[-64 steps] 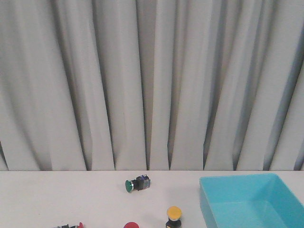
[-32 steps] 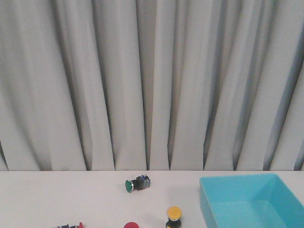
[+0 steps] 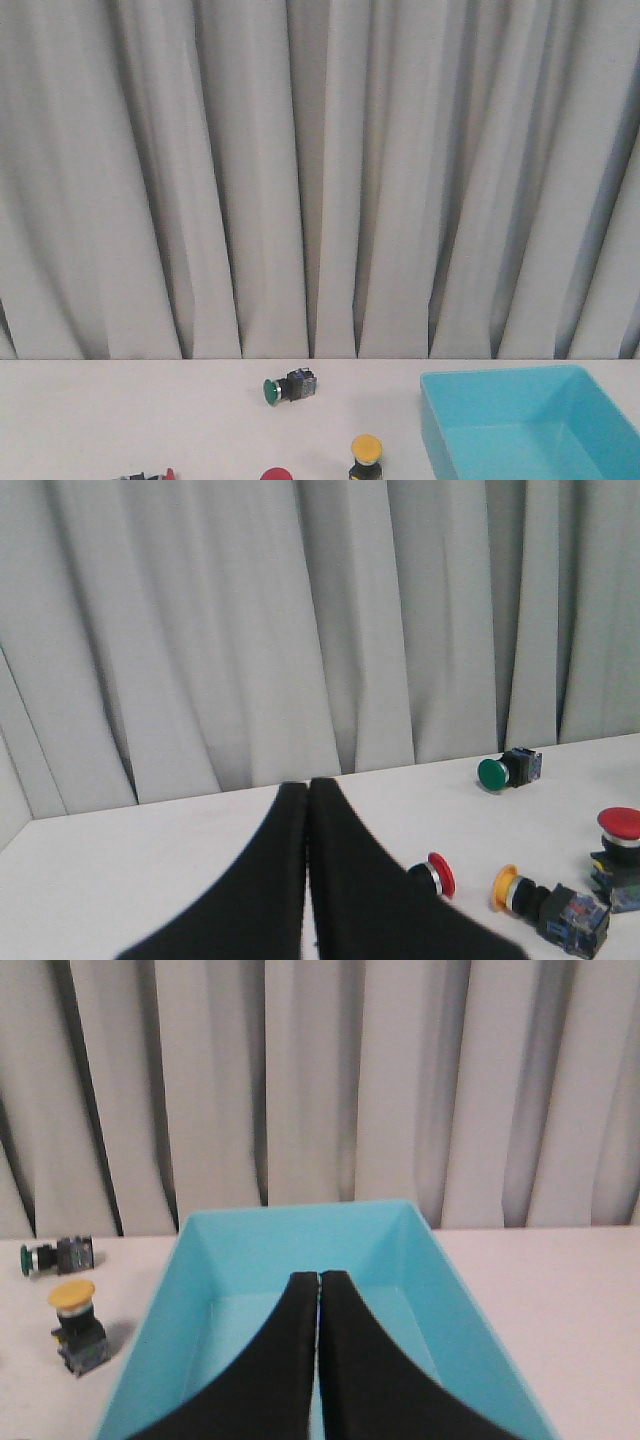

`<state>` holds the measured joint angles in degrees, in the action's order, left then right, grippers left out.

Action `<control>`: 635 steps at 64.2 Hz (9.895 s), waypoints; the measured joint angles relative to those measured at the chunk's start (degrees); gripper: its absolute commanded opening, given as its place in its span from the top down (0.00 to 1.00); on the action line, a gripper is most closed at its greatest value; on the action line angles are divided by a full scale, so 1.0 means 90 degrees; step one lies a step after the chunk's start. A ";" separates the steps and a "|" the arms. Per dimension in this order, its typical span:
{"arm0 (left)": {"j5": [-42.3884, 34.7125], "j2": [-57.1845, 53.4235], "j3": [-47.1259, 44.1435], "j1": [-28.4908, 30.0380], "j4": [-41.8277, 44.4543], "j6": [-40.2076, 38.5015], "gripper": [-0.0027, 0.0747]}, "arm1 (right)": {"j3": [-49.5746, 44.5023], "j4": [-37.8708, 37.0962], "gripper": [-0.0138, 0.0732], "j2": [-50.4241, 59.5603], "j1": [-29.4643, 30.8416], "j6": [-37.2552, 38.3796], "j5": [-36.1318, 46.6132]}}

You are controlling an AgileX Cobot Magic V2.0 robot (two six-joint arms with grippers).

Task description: Pick red and yellow buttons and place in box

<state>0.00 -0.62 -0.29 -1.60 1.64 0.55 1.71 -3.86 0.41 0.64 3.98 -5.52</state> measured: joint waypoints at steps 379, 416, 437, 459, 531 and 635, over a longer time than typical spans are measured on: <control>0.4634 1.3015 1.1887 -0.4514 -0.1279 0.4464 0.67 | 0.3584 -0.0002 0.24 -0.4403 0.0000 -0.0515 -0.3762; 0.5842 1.2256 1.1887 -0.4514 -0.1357 0.4167 0.67 | 0.3584 0.0026 0.24 -0.4403 0.0000 -0.0522 -0.3580; 0.6447 1.2242 1.1887 -0.4503 -0.1457 0.4233 0.67 | 0.4159 0.2339 0.16 -0.5009 0.0000 -0.3630 -0.3381; 0.6491 1.2242 1.1887 -0.4503 -0.1745 0.5012 0.67 | 0.4562 0.5588 0.13 -0.6534 0.0000 -0.8670 -0.3938; 0.6484 1.2242 1.1887 -0.4503 -0.2009 0.5515 0.67 | 0.5909 0.8057 0.16 -0.9777 -0.0927 -1.4047 -0.4397; 0.6519 1.2242 1.1887 -0.4503 -0.2001 0.6096 0.21 | 0.5909 0.7825 0.59 -0.9797 -0.0984 -1.4047 -0.4138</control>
<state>58.67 109.56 106.69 -42.12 -16.36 55.42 54.89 66.56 -87.77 -8.21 -122.44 -42.76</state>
